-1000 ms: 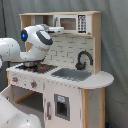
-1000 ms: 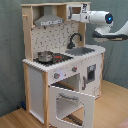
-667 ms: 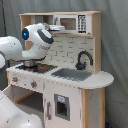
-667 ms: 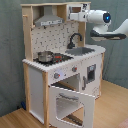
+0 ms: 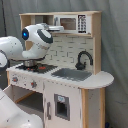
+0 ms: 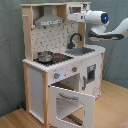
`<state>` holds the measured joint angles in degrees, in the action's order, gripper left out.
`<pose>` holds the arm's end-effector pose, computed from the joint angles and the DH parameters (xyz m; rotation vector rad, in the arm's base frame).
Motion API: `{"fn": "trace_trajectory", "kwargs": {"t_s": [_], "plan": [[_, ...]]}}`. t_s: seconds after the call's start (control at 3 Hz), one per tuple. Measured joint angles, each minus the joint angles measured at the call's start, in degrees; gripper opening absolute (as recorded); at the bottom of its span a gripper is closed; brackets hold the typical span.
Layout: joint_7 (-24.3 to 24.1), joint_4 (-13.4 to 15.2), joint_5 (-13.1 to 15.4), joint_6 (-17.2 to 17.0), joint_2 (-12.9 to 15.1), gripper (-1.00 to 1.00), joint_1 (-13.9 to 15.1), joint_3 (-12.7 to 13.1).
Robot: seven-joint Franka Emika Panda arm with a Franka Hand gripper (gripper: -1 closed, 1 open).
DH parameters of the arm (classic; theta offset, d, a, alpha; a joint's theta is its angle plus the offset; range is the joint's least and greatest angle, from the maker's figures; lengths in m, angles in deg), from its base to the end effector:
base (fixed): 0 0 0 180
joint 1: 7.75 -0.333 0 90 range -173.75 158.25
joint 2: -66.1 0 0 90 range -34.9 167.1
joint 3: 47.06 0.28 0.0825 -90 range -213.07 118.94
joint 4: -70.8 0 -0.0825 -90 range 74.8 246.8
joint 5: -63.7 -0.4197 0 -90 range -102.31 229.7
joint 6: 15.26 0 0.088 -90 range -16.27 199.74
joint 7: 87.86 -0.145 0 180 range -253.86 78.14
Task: Play with the kitchen
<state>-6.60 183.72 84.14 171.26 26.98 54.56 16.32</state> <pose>0.5668 0.2296 0.6783 0.6091 1.4541 0.5851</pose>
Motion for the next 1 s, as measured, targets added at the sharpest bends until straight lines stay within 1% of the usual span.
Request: {"fn": "trace_trajectory", "kwargs": {"t_s": [0.33,1.0], "plan": [[1.3,4.3,0.0,-0.2,-0.3,-1.00,-8.3,-5.7],[3.2,9.0,0.0,0.3,-0.3,-1.00,-16.8,-12.1]]}}
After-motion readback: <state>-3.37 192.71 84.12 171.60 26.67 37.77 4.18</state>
